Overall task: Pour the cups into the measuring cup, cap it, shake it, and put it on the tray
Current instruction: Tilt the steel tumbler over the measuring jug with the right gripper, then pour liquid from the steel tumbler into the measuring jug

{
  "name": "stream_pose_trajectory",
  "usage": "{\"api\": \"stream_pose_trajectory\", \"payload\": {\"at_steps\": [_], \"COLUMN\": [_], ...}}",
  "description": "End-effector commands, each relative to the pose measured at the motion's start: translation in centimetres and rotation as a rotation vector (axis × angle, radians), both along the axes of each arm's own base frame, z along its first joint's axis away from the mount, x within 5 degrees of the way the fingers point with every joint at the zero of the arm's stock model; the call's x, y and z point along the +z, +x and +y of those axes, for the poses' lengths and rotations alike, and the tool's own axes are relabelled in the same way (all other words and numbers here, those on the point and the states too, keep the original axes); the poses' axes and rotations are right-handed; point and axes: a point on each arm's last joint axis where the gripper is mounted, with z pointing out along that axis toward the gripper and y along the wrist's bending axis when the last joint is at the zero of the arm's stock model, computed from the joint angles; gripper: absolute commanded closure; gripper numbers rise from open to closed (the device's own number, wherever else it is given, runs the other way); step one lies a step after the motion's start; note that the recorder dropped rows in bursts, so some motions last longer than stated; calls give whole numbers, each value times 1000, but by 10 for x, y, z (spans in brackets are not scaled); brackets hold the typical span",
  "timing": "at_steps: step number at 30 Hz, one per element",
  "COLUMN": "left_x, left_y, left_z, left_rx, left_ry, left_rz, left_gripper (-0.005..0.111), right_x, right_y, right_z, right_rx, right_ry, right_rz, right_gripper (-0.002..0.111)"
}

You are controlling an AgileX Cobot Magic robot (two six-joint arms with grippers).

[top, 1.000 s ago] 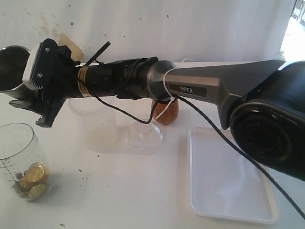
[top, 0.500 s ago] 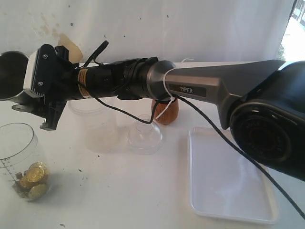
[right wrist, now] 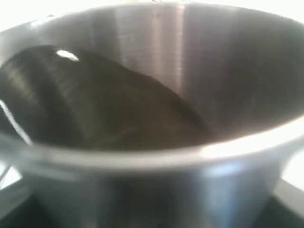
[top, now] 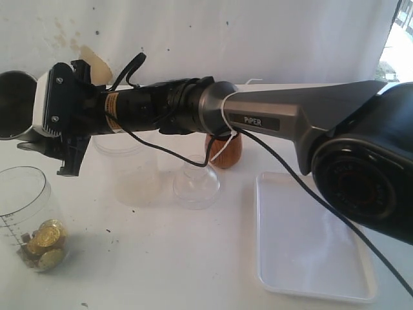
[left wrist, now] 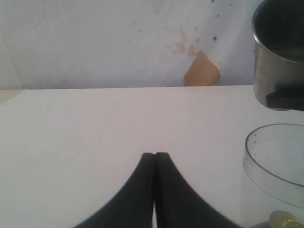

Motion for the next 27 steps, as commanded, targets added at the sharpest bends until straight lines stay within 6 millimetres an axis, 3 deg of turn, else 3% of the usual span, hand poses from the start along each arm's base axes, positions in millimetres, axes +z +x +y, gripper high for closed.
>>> {"api": "stream_pose_trajectory", "payload": {"at_steps": [1,27], "left_x": [-1,-1], "left_y": [0,0], "left_z": [0,0], "left_rx": [-4,-4], "left_ry": [1,1], "left_rz": [-10,-10], "left_gripper": [107,107], "right_x": [22,20], "right_y": [-2,-6], "right_z": [-2,7], "right_rx": [8,1], "right_ry": [48,-20], "right_rz": [-47,-184], "right_gripper": [108,108]}}
